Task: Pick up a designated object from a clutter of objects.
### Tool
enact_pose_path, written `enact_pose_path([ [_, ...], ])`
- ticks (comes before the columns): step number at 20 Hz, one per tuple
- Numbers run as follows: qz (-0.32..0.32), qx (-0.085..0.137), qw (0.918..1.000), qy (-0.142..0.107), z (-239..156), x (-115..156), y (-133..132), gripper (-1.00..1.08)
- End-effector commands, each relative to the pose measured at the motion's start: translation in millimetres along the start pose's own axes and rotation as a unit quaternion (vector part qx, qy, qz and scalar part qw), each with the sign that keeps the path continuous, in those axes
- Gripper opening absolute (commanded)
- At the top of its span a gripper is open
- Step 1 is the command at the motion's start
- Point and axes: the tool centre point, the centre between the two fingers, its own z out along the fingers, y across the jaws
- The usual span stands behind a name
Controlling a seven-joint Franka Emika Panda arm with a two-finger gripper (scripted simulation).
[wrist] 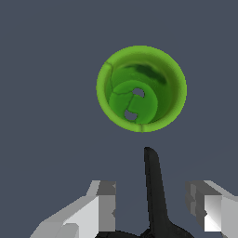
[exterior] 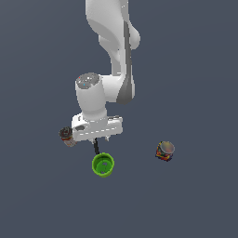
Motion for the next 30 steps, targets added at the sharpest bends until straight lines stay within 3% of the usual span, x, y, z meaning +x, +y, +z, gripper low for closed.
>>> enact_pose_path([
  [1, -0.011, -0.004, 0.9999, 0.011, 16, -4, 6, 0.28],
  [14, -0.043, -0.021, 0.9979, 0.044, 65, -22, 26, 0.28],
  [30, -0.046, -0.023, 0.9975, 0.047, 88, -24, 28, 0.28],
])
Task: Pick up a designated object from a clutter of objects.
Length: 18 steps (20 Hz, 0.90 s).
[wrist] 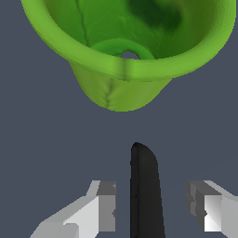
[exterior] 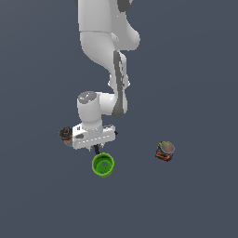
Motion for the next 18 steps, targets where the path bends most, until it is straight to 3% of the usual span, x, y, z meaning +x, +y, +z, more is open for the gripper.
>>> enact_pose_path([
  [1, 0.0, 0.0, 1.0, 0.0, 7.8, -0.6, -0.2, 0.28],
  [6, 0.0, 0.0, 1.0, 0.0, 13.9, -0.9, -0.4, 0.28],
  [7, 0.0, 0.0, 1.0, 0.0, 13.9, -0.9, -0.4, -1.0],
  [18, 0.0, 0.0, 1.0, 0.0, 13.4, -1.0, -0.4, -1.0],
])
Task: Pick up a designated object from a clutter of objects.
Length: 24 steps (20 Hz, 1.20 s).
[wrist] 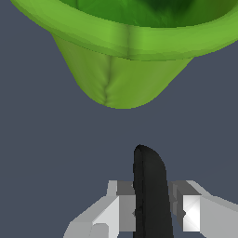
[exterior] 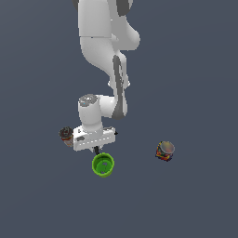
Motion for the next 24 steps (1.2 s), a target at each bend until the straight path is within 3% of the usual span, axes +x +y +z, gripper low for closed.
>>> enact_pose_path([
  [1, 0.0, 0.0, 1.0, 0.0, -1, 1, 0, -1.0],
  [12, 0.0, 0.0, 1.0, 0.0, -45, 17, 11, -1.0],
  [24, 0.0, 0.0, 1.0, 0.0, -154, 58, 40, -1.0],
])
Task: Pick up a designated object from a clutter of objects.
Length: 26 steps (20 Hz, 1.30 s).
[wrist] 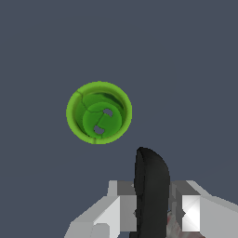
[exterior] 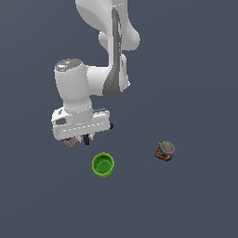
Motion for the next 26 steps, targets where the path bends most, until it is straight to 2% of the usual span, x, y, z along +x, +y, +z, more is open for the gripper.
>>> enact_pose_path([
  [1, 0.0, -0.001, 1.0, 0.001, -26, 10, 7, -1.0],
  [14, 0.0, -0.001, 1.0, 0.001, -140, 56, 39, -1.0],
  [20, 0.0, -0.001, 1.0, 0.001, -169, 69, 48, -1.0],
  [26, 0.0, -0.001, 1.0, 0.001, -181, 75, 52, -1.0],
])
